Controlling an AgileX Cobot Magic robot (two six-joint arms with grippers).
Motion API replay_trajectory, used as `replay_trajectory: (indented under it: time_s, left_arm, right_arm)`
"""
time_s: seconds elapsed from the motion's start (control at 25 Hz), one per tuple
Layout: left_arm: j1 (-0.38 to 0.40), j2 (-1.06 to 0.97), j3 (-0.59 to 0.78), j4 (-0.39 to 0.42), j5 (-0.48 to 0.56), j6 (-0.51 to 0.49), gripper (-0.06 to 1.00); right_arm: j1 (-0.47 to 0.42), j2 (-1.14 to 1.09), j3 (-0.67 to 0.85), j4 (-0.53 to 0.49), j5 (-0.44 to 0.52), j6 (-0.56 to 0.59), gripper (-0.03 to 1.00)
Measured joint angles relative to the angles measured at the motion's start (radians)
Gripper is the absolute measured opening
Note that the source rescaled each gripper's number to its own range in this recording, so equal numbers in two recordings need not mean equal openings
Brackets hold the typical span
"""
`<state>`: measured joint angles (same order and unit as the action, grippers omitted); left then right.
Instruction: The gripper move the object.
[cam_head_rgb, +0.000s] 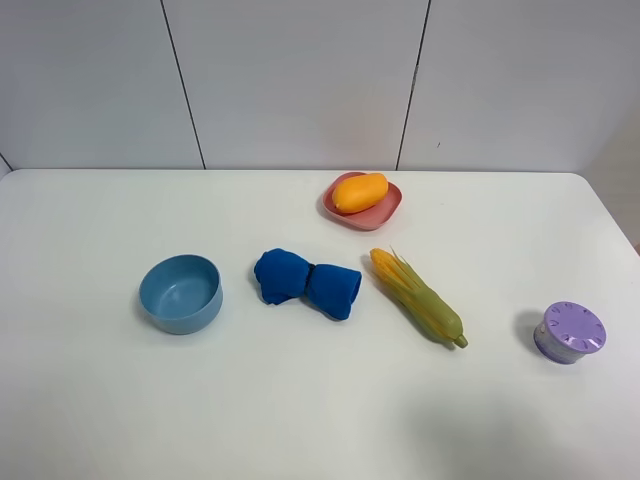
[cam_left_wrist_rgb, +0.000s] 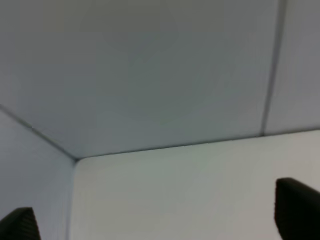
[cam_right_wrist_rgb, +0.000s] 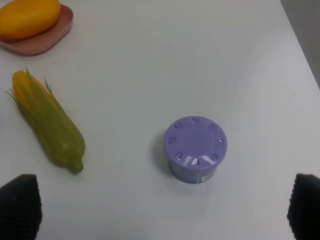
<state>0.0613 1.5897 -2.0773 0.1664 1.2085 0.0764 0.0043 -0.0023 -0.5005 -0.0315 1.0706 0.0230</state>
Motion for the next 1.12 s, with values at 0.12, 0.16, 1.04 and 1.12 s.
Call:
replay_trajectory:
  time_s: [0.12, 0.16, 1.04, 1.12]
  left_arm:
    - [0.043, -0.093, 0.147, -0.01, -0.01, 0.009, 0.82]
    - [0.054, -0.132, 0.222, -0.012, -0.033, 0.013, 0.82]
    - [0.069, -1.296, 1.409, -0.193, -0.451, 0.038, 0.82]
    - [0.069, -1.372, 1.423, -0.193, -0.449, 0.038, 0.82]
  right_arm:
    - [0.0, 0.0, 0.0, 0.0, 0.0, 0.0, 1.0]
    - [0.0, 0.0, 0.0, 0.0, 0.0, 0.0, 1.0]
    - [0.0, 0.0, 0.0, 0.0, 0.0, 0.0, 1.0]
    - [0.0, 0.0, 0.0, 0.0, 0.0, 0.0, 1.0]
